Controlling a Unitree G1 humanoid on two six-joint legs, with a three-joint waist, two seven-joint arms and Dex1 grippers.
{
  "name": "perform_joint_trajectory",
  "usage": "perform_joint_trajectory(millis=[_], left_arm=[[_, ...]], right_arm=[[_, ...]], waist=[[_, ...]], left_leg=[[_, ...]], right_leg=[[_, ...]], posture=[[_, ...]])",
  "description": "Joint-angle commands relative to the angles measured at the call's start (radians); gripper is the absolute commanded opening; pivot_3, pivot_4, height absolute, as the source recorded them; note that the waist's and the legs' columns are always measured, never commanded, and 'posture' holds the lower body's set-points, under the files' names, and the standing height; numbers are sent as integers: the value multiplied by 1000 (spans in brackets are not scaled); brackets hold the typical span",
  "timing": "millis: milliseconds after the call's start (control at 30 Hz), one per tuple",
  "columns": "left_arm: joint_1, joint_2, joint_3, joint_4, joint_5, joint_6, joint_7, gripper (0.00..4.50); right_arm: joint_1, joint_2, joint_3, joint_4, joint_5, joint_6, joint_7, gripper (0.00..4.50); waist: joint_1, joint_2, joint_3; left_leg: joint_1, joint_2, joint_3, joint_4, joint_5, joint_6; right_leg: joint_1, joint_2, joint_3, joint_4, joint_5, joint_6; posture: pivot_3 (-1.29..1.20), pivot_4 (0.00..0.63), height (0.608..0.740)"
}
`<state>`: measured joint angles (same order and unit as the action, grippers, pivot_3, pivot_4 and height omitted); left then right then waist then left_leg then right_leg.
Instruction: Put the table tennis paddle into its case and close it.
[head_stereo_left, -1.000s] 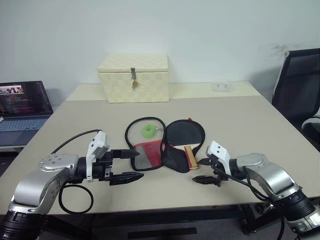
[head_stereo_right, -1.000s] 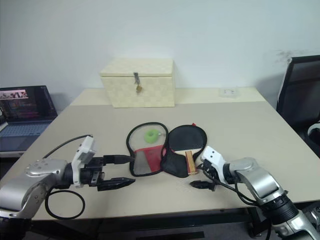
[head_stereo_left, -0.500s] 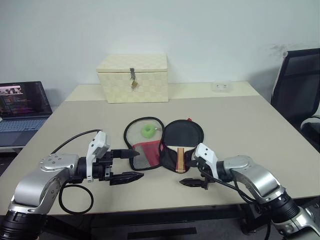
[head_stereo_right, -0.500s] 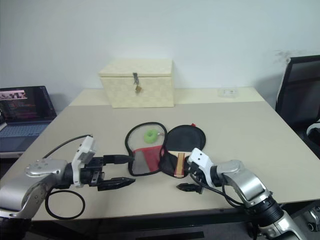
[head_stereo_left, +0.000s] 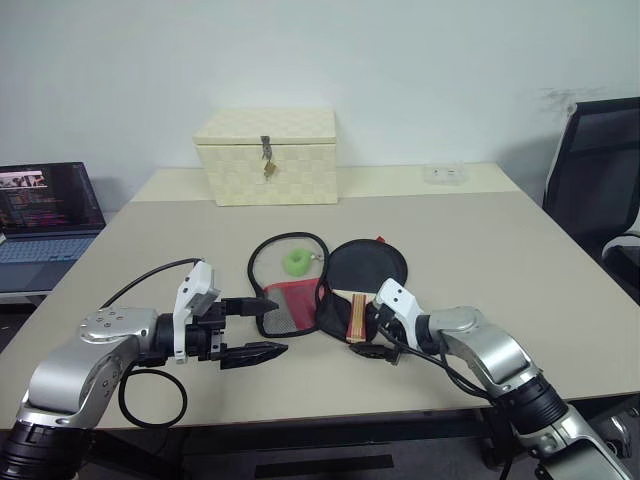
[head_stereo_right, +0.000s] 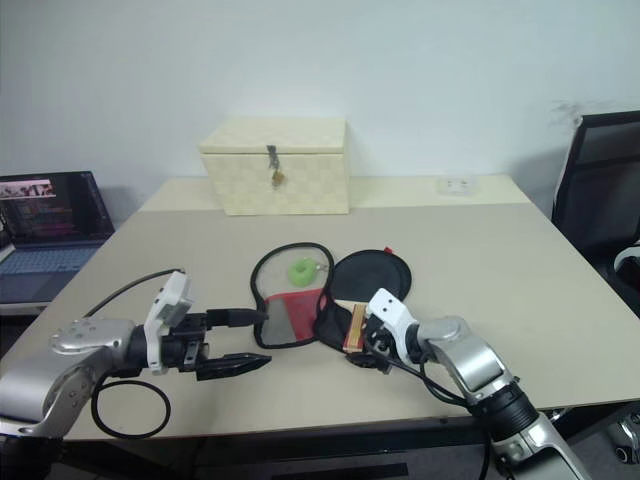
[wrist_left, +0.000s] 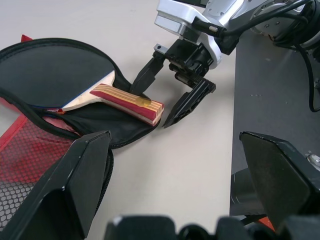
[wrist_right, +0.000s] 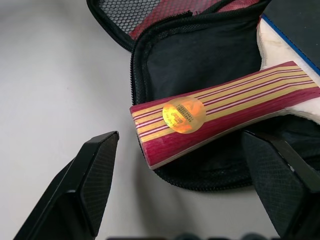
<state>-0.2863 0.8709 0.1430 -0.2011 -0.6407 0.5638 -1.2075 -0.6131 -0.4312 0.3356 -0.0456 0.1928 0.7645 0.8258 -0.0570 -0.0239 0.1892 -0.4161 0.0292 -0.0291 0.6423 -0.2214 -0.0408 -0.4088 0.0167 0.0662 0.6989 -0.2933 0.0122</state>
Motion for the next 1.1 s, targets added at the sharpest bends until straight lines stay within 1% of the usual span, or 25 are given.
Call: perform_joint_trajectory(millis=[33,167,267,400,500,633,667,700,833,867,1000,1100], left_arm=[[-5,-9,12,-13,4,-6,28,4500],[-10,-21,6,9,30,-4,77,4500],[-19,-34,9,66,71,-15,131,4500],[-44,-51,18,186,144,-76,186,4500],[-80,-50,9,306,212,-130,215,3907],[-131,-51,-11,445,279,-198,215,2404],[-152,-57,-19,487,297,-217,217,2086],[-174,-62,-27,527,310,-234,214,1655],[-284,-105,-50,708,368,-300,241,199],[-315,-118,-55,756,384,-317,255,78],[-434,-176,-92,935,464,-399,314,78],[-497,-209,-116,1040,510,-457,324,78]], right_arm=[[7,-72,-65,-174,98,55,86,4171],[22,-171,-126,-284,172,116,134,4171],[28,-243,-168,-320,188,119,145,4171],[22,-284,-210,-329,200,122,122,4171],[25,-289,-213,-344,205,124,110,4199],[34,-286,-202,-364,207,123,100,4199],[36,-283,-197,-368,207,122,98,4199],[36,-280,-193,-370,206,121,95,4199],[33,-270,-183,-374,206,116,88,4199],[32,-268,-181,-375,206,114,87,4199],[28,-266,-175,-385,211,111,87,4199],[35,-275,-170,-396,213,105,96,4199]], waist=[[1,0,0],[2,0,0],[1,0,0],[1,0,0],[1,0,0],[2,0,0],[3,0,0],[4,0,0],[9,0,0],[10,0,0],[13,-1,0],[12,-1,0]], left_leg=[[0,0,0,0,0,0],[0,0,-1,0,0,0],[0,0,-2,1,0,0],[1,0,-1,1,0,0],[1,0,-1,1,0,0],[1,0,0,1,0,0],[0,-1,-1,1,0,0],[0,-1,-1,1,0,0],[0,-1,-1,2,0,0],[0,-1,-1,2,0,0],[-1,-2,-2,2,0,0],[-1,-2,-1,2,0,0]], right_leg=[[0,0,0,0,0,0],[1,0,0,0,0,0],[1,0,0,0,0,1],[2,0,0,0,-1,1],[2,0,0,0,0,1],[2,0,-1,-1,0,0],[2,0,-1,-1,0,1],[2,0,-1,-1,0,1],[2,0,-2,-1,0,1],[2,0,-3,-1,0,1],[2,0,-3,-1,1,2],[2,0,-3,-1,1,2]], posture=[[0,150,740],[0,150,740],[0,150,740],[0,150,740],[0,150,740],[0,150,740],[0,150,740],[0,150,740],[0,150,740],[0,150,740],[0,150,740],[0,150,740]])
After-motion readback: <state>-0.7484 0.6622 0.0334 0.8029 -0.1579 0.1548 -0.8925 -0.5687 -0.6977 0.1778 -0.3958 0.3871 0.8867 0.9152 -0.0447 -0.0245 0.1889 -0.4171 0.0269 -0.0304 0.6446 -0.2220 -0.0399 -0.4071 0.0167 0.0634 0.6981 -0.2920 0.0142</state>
